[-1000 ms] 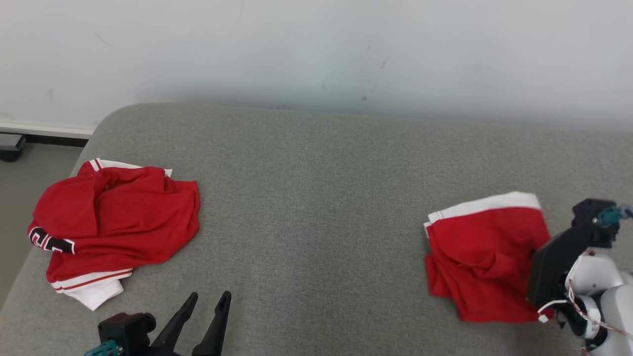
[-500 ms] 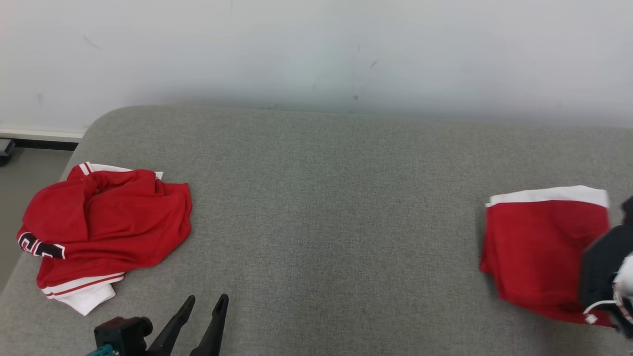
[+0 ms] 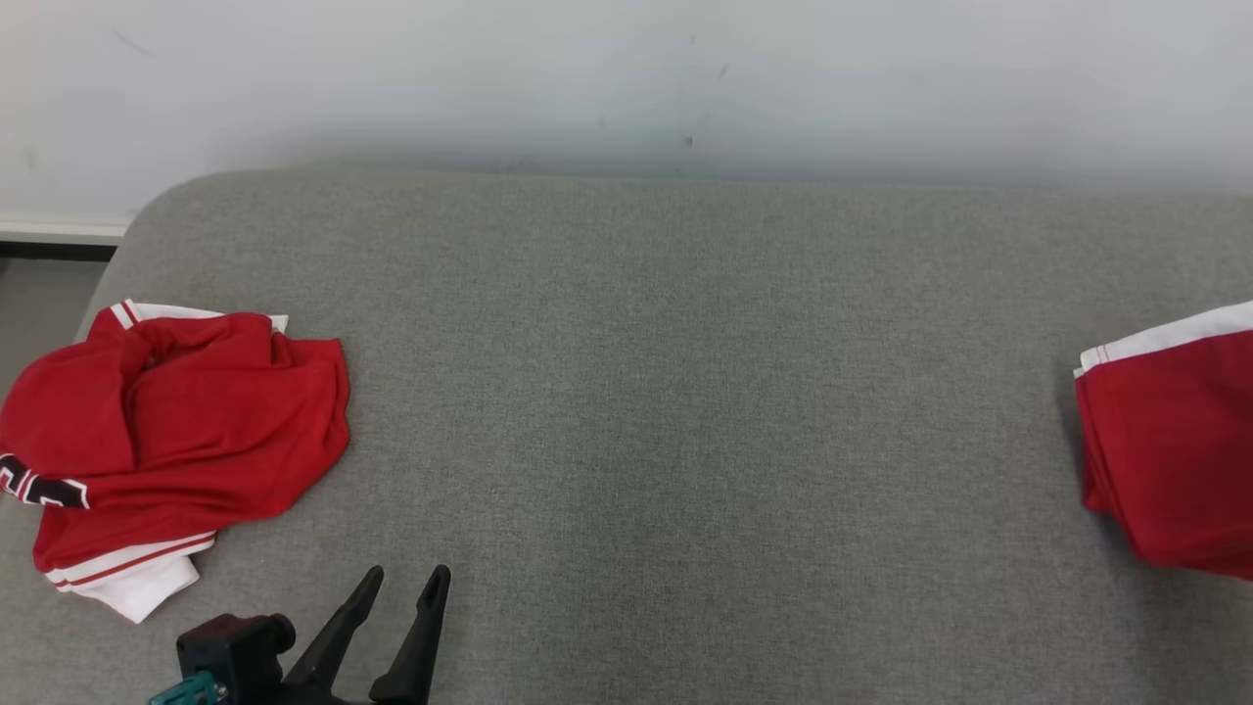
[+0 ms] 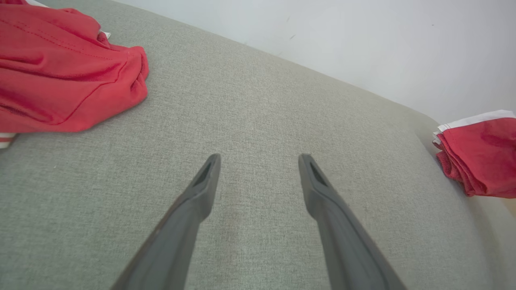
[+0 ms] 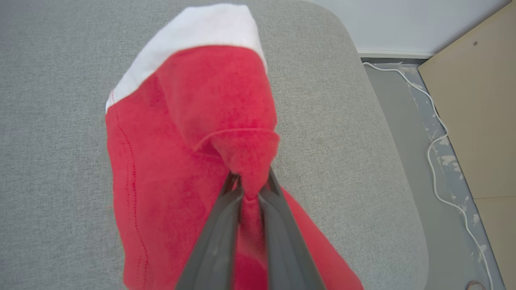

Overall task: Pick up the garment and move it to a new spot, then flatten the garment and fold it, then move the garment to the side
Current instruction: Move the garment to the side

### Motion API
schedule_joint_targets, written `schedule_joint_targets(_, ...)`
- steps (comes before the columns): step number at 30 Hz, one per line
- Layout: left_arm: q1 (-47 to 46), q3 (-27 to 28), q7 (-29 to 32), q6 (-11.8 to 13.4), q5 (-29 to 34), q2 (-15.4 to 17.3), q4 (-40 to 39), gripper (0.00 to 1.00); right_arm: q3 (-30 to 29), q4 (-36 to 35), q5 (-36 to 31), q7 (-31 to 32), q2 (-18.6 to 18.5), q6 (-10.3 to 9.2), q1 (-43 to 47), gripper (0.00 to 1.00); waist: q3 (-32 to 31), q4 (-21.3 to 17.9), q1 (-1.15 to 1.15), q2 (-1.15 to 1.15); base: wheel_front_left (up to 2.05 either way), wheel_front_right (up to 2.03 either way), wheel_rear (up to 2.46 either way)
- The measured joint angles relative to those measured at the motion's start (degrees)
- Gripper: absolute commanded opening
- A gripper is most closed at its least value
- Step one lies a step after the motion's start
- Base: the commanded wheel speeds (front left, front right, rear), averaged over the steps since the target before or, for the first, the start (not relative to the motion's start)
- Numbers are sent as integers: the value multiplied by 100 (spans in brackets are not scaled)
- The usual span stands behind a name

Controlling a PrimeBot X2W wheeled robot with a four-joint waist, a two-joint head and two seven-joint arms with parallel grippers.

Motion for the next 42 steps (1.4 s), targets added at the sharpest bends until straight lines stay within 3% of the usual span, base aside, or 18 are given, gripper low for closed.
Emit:
schedule_joint_targets(8, -7, 113, 0, 2, 0, 136, -62, 100, 40, 176, 0, -305, -23, 88, -233, 0, 238, -138, 0, 0, 0, 0, 0)
schedule_joint_targets(28, -228, 66, 124, 2, 46, 131, -152, 100, 298, 483, -149, -1144, -225, 367, -505, 0, 482, -1041, 0, 0, 0, 0, 0)
schedule_joint_targets(29, -248, 48, 141, 2, 53, 131, -151, 100, 282, 526, -149, -1182, -230, 380, -517, 62, 487, -1078, 0, 0, 0, 0, 0)
schedule_joint_targets(30, -291, 27, 168, 2, 54, 129, -151, 100, 270, 527, -149, -1234, -234, 389, -518, 100, 492, -1112, 0, 0, 0, 0, 0)
schedule_joint_targets(42, -448, -101, 253, -52, 60, 75, -4, 100, 263, 524, -271, -1879, -399, 471, -551, 100, 429, -1109, 0, 0, 0, 0, 0)
